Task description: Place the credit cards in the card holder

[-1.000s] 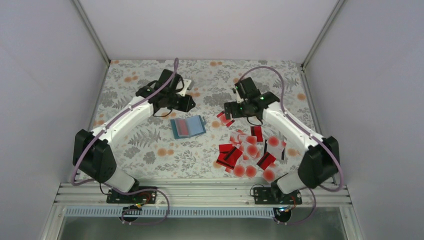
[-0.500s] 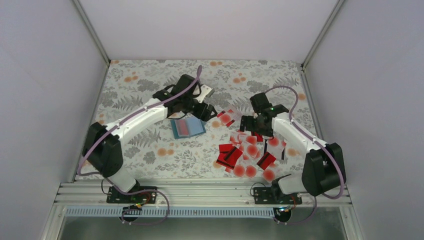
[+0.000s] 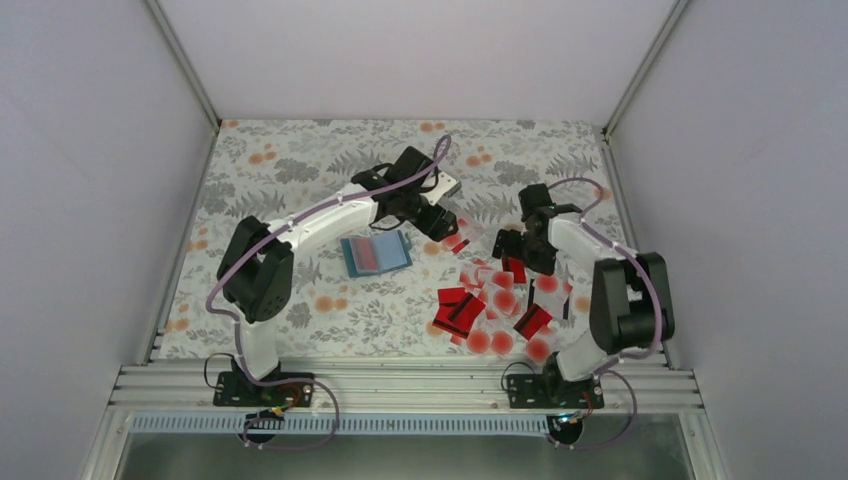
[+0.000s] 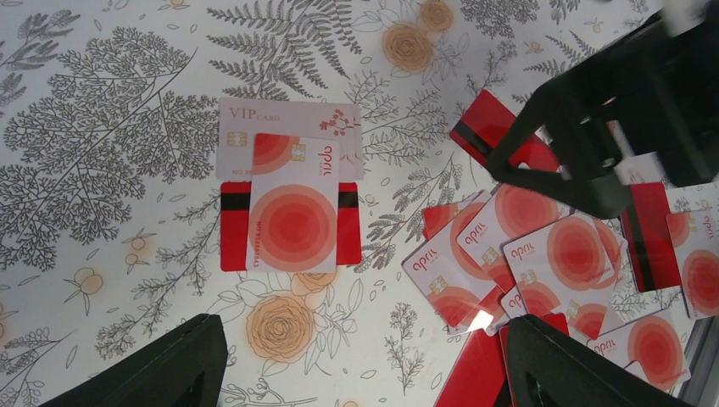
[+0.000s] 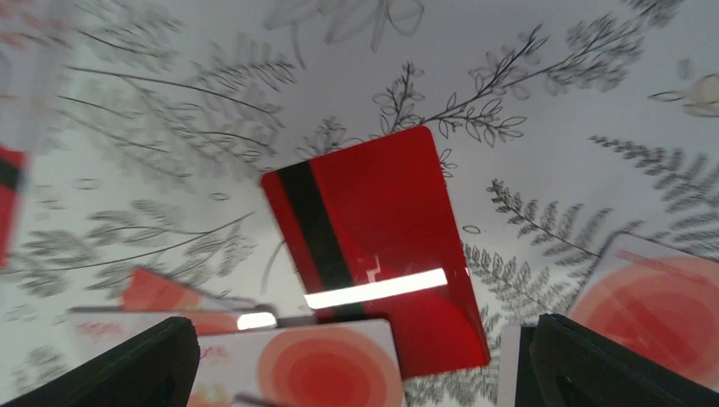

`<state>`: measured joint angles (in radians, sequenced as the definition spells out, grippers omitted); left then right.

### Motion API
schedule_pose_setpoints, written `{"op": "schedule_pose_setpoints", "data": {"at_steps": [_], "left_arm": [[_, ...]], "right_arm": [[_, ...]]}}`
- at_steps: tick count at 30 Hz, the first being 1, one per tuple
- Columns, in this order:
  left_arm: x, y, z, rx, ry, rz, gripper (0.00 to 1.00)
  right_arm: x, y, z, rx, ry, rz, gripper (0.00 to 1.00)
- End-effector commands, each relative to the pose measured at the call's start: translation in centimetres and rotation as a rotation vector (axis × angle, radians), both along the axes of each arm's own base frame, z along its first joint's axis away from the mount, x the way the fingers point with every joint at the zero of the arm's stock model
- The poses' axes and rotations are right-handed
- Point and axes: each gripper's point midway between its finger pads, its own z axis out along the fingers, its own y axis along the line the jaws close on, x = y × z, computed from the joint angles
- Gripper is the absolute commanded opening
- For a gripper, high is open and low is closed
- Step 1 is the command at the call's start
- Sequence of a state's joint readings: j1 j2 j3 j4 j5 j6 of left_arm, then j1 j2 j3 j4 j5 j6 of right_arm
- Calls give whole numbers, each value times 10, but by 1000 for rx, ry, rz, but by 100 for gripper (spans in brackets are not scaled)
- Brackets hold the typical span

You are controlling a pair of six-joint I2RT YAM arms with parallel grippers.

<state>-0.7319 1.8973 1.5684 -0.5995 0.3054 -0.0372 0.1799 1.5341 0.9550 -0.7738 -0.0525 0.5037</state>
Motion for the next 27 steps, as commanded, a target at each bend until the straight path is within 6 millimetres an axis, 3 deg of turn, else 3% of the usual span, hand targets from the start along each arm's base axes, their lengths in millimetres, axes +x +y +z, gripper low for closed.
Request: {"op": "schedule_pose_setpoints", "data": {"at_steps": [1, 7, 15, 19, 27], "left_arm": [[0, -2, 4, -4, -28, -21, 82], [-9, -3, -11, -9, 2, -53, 81], [-19, 3, -24, 6, 22, -64, 80], [-23, 7, -28, 13, 28, -68, 79], [-29, 11, -24, 11, 30, -69, 79]], "right_arm": [[4, 3, -23, 18, 56, 50, 99], [-10, 21, -21, 135, 93, 64, 99], [-56, 29, -25, 190, 202, 127, 99], [-57, 29, -23, 182, 165, 121, 99], [-63, 41, -40, 253, 173, 101, 99]]}}
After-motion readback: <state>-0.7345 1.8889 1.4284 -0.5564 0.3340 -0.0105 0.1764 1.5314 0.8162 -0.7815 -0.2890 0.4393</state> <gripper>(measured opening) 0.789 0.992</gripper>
